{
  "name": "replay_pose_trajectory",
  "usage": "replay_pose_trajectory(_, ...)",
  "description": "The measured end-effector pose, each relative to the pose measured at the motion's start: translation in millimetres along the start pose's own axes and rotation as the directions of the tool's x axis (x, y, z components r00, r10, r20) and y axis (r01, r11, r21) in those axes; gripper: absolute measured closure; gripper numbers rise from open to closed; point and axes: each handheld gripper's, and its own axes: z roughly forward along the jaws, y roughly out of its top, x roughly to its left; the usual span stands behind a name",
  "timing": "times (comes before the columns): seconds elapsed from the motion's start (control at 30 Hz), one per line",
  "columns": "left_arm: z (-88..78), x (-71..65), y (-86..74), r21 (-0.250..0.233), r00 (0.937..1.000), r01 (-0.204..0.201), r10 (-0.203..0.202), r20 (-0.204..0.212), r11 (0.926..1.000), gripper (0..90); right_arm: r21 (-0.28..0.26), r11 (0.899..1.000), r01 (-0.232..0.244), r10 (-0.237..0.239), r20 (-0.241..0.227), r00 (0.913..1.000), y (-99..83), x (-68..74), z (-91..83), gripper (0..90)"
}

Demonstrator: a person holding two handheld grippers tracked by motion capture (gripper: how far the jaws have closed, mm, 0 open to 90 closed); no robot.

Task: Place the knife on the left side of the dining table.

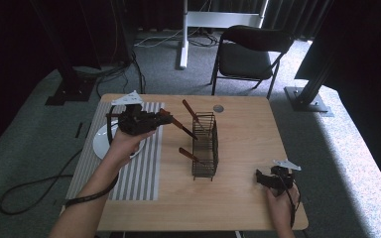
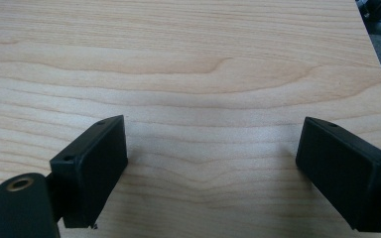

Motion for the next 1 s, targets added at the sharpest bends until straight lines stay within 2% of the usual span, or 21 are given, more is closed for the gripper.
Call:
replay_pose_trajectory(0.27, -24.7, 6.7, -0.7, -0.026, 0.9993, 0.007, -0.008, -0.037, 0.9996, 75.6, 0.000, 1.000, -0.001, 0.001, 0.000, 1.0000, 0.0, 0.0, 0.0, 11.8)
replay_pose_trajectory(0.63, -48.9, 20.8, -17.7, -0.046, 0.9950, 0.046, -0.050, -0.086, 0.9979, 75.6, -0.001, 1.000, 0.000, 0.000, 0.000, 1.0000, 0.0, 0.0, 0.1, 11.9)
replay_pose_trajectory(0.73, -58.6, 24.5, -27.4, -0.063, 0.9903, 0.060, -0.068, -0.122, 0.9962, 75.6, 0.000, 1.000, -0.001, 0.001, 0.000, 1.0000, 0.0, 0.1, 0.1, 11.8)
replay_pose_trajectory(1.0, -72.1, 32.3, -51.6, -0.076, 0.9825, 0.101, -0.111, -0.150, 0.9920, 75.6, 0.001, 1.000, 0.000, 0.000, 0.000, 1.0000, 0.0, 0.0, 0.0, 11.8)
